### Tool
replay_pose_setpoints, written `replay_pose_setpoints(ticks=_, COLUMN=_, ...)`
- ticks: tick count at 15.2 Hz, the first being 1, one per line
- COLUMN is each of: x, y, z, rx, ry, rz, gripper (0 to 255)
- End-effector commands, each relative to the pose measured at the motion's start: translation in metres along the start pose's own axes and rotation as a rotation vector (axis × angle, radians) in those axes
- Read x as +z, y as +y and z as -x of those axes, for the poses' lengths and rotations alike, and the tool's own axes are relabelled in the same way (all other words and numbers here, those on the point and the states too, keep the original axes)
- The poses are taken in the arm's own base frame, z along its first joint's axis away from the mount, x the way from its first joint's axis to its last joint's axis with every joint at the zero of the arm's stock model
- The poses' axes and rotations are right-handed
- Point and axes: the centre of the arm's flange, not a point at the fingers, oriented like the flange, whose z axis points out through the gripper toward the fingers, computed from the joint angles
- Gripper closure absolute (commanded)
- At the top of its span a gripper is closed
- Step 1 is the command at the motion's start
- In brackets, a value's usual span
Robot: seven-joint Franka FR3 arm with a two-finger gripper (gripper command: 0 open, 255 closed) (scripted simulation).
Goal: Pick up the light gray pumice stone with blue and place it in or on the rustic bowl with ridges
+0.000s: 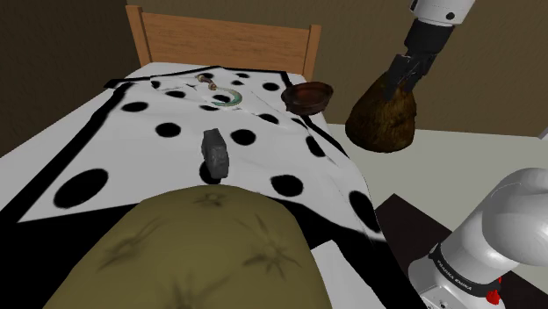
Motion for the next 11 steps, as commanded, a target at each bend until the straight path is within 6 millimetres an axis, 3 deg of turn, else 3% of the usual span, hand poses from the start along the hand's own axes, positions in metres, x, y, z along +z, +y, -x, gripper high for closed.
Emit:
replay_pose_setpoints(ticks=1, x=0.000, y=0.000, z=0.000, rx=0.000, ry=0.000, rz=0.000, gripper=0)
replay_pose_setpoints(ticks=11, x=0.024, y=-0.120, z=-0.034, rx=0.048, ry=0.013, rz=-0.028, gripper=0)
